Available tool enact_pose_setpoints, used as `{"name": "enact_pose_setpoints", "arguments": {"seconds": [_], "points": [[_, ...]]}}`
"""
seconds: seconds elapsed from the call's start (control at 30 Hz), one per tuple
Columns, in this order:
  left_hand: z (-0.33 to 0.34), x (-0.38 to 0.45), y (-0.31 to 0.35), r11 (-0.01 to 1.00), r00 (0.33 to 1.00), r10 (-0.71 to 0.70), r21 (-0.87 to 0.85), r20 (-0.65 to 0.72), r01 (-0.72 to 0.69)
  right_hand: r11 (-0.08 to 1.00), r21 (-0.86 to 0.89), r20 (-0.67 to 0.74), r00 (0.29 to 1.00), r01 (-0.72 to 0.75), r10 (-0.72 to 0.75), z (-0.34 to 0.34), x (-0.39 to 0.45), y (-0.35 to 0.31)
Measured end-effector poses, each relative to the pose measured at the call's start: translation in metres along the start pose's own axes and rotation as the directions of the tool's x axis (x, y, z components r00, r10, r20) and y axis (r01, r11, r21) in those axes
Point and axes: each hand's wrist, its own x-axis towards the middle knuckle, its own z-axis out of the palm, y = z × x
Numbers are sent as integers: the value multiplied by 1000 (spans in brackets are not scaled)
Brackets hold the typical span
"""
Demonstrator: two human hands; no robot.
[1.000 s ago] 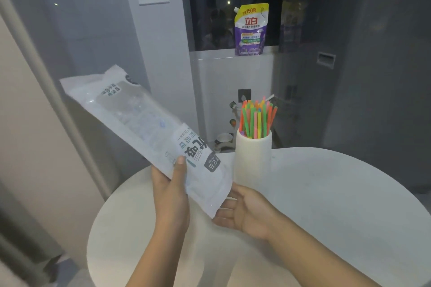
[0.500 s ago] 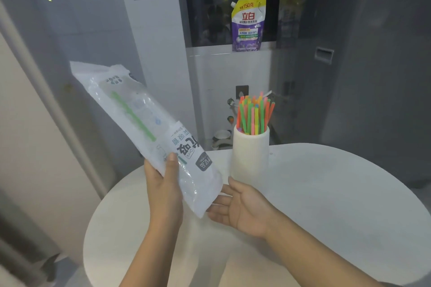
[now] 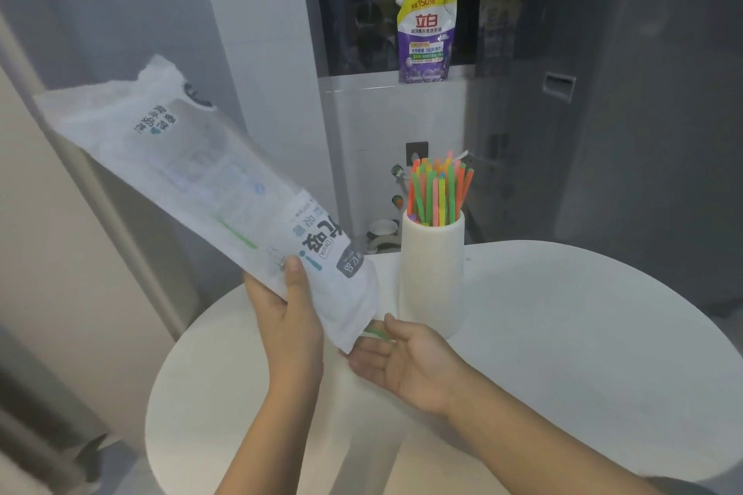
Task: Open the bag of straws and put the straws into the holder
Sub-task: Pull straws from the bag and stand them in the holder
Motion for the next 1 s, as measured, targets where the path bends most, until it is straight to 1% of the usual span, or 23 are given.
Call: {"name": "enact_pose_setpoints", "arguments": {"seconds": [0.07, 0.13, 0.23, 0.33, 0.4, 0.47, 0.53, 0.6, 0.7, 0.73, 0.77, 0.87, 0.93, 1.0], "points": [[-3, 3, -2, 999, 999, -33, -18, -28, 32, 980, -144, -98, 983, 140, -155, -3, 2, 0], [-5, 6, -2, 993, 994, -92, -85, -57, 87, 899, -339, -149, 928, 277, -341, -3, 1, -2], [-7, 10, -2, 954, 972, -213, -235, -100, 185, 704, -564, -132, 795, 431, -593, 3, -5, -4], [-10, 13, -3, 899, 937, -326, -350, -129, 265, 546, -648, -74, 670, 531, -739, 8, -14, -4], [-12, 14, -4, 846, 897, -422, -413, -131, 337, 465, -647, -12, 601, 605, -799, 10, -21, -7], [-14, 15, -5, 772, 844, -521, -491, -124, 404, 372, -641, 50, 520, 671, -853, 14, -28, -12], [-14, 16, -5, 710, 802, -587, -547, -110, 444, 281, -633, 105, 439, 722, -892, 18, -35, -19], [-14, 16, -6, 687, 787, -609, -564, -101, 459, 168, -639, 168, 349, 751, -922, 20, -42, -27], [-12, 15, -7, 673, 779, -621, -566, -83, 476, -28, -663, 256, 191, 748, -948, 24, -52, -47], [-12, 14, -8, 669, 776, -626, -565, -78, 483, -66, -663, 265, 152, 746, -952, 26, -54, -55], [-11, 13, -8, 666, 772, -632, -563, -75, 490, -86, -666, 263, 125, 741, -957, 29, -56, -63], [-9, 10, -11, 661, 764, -642, -551, -63, 509, -109, -695, 239, 86, 711, -967, 36, -61, -86], [-8, 10, -12, 660, 767, -640, -548, -53, 513, -138, -740, 241, 68, 658, -968, 44, -65, -101], [-8, 11, -12, 661, 766, -641, -548, -56, 513, -179, -779, 246, 30, 601, -969, 53, -70, -116]]}}
